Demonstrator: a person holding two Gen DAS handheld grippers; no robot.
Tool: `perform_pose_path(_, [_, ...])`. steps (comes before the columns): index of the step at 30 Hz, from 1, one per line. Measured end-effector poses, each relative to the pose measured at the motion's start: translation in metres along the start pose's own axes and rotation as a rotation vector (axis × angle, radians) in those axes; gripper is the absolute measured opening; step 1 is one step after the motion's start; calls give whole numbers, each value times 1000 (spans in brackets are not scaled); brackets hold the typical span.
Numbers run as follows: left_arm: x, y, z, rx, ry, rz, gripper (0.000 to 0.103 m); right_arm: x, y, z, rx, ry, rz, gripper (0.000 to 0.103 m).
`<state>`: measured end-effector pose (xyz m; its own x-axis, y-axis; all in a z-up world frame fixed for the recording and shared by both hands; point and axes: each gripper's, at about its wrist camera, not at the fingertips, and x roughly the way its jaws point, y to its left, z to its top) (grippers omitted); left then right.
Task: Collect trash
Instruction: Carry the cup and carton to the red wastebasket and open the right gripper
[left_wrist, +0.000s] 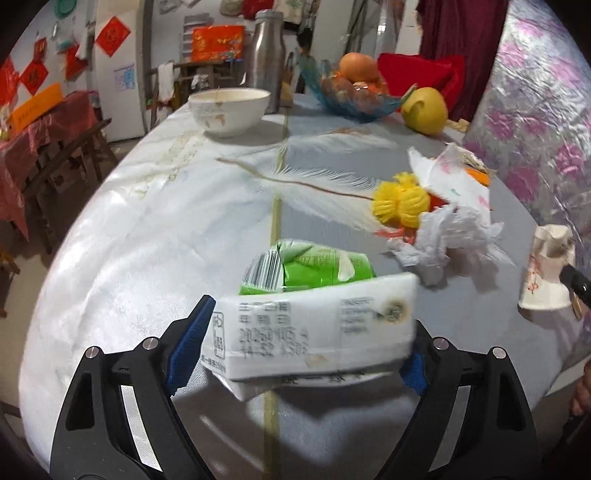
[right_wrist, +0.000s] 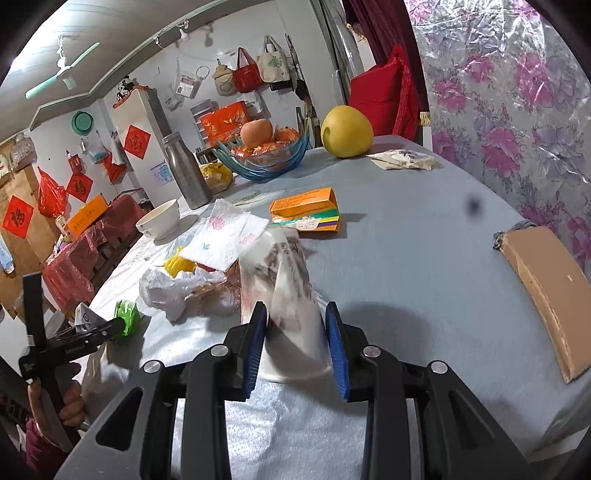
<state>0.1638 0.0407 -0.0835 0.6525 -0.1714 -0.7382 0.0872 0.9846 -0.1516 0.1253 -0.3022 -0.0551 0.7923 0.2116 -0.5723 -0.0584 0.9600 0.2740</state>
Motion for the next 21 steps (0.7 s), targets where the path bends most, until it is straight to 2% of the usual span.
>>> perform_pose_path(1, [1,4,1,-26,4,-24,77,0,0,0,-1,-1,-1,33])
perform_pose_path(9, [-10,14,2,-71,-23,-51,76,-3,-3,-4,3,-8,-3,32])
perform_pose_path(21, [-47,-23,10,31,-105,-99,76,-43,-8,1,17,-95,8,31])
